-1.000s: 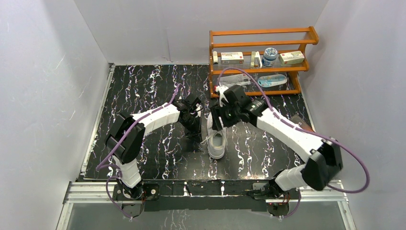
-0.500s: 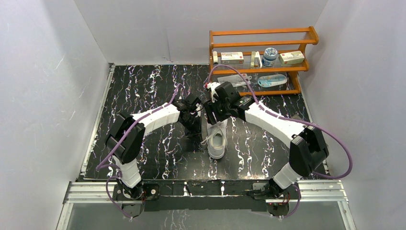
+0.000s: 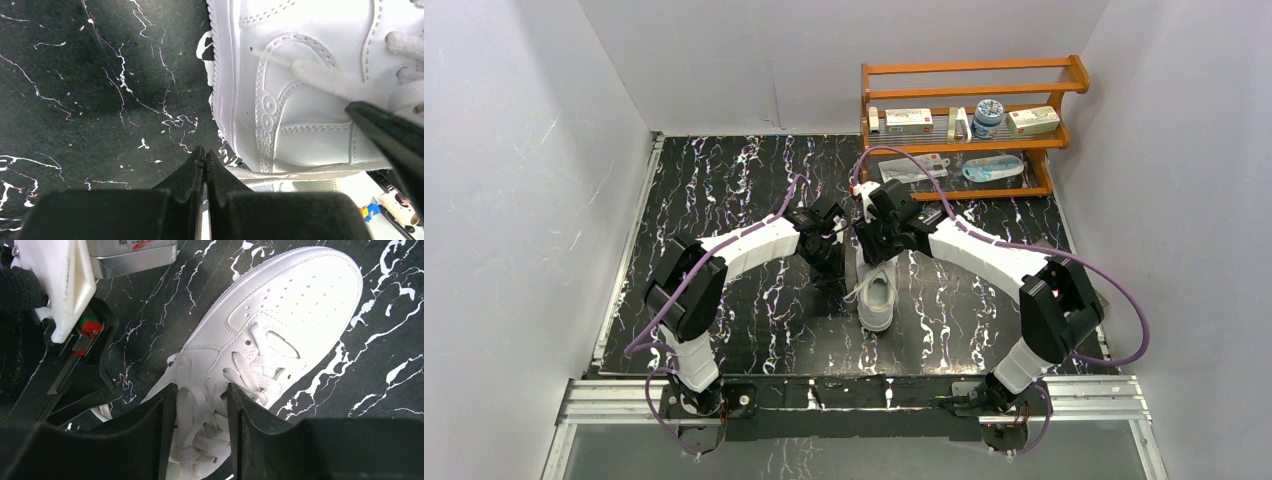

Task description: Tie the shoes

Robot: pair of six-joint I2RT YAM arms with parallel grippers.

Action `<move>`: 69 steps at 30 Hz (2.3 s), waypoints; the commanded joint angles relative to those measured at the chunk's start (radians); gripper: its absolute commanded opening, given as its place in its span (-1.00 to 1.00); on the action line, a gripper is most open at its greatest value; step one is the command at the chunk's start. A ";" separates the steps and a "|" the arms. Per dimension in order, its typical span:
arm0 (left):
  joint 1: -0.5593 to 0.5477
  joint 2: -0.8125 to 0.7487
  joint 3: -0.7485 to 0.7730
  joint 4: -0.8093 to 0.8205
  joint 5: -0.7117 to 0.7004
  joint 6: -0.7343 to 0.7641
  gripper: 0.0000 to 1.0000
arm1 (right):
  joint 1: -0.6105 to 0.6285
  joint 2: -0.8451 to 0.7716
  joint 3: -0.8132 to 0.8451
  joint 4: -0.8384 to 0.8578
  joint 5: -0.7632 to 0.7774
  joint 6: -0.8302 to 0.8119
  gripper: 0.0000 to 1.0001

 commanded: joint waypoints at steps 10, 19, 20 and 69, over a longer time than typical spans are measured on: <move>-0.002 0.004 0.012 -0.010 0.021 0.003 -1.00 | 0.011 -0.014 0.053 0.059 0.029 0.019 -0.10; -0.002 0.005 0.012 -0.012 0.024 0.003 -1.00 | 0.006 -0.021 0.040 0.084 0.002 0.071 0.06; -0.002 0.005 0.012 -0.012 0.023 0.004 -1.00 | 0.005 -0.020 0.042 0.082 0.005 0.079 0.05; -0.002 -0.007 -0.056 -0.030 -0.039 -0.027 -1.00 | -0.049 -0.170 -0.117 -0.090 0.464 0.383 -1.00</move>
